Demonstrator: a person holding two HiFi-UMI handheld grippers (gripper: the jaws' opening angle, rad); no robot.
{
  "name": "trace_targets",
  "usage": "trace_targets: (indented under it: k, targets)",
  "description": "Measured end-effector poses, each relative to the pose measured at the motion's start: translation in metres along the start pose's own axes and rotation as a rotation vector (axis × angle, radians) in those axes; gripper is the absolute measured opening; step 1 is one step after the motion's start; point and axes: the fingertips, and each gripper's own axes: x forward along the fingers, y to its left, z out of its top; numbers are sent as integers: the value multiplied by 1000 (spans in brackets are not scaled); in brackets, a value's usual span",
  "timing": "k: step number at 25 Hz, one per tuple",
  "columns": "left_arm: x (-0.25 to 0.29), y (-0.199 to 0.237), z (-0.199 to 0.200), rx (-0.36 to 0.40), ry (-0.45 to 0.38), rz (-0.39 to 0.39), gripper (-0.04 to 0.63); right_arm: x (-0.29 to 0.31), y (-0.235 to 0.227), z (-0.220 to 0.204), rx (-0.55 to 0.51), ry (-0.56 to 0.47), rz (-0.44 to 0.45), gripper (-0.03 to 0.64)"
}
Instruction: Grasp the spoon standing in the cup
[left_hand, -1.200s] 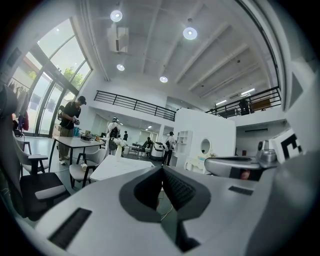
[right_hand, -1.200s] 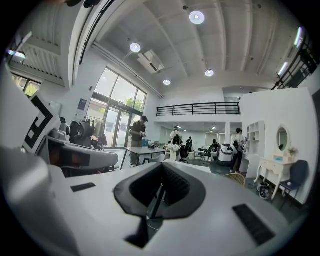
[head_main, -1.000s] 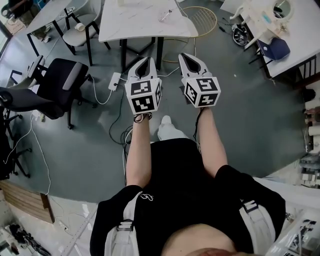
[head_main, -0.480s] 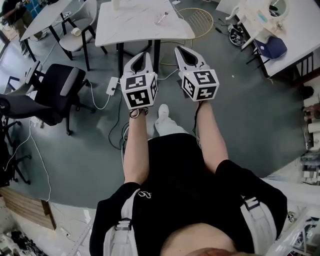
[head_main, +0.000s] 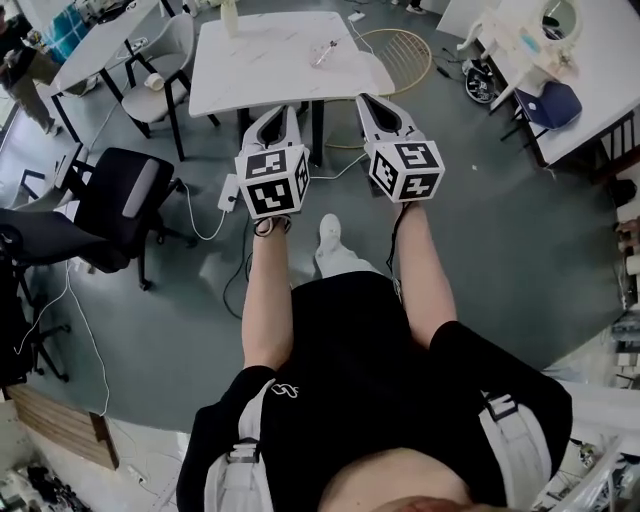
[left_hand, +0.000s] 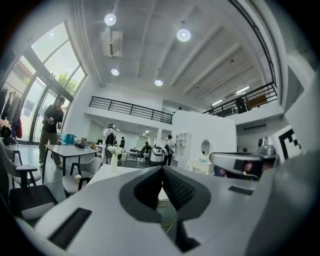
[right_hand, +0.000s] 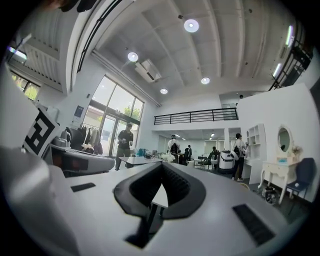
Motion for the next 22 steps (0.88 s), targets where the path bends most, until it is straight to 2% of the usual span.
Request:
trace_targets:
  k: [5,11,18,22]
  targets:
    - [57,17,-8,-20,32,19,17,49,-28,-14,9,22,28,6]
    - [133,10,-29,-72,87,12,17,97,-93,-43,46,101,13,6]
    - [215,31,-63,-144,183,64,17,173,-138,-97,112,213,65,6]
    - [268,47,-81,-169,230,88,17,224,-162,-118,134,243,96,6]
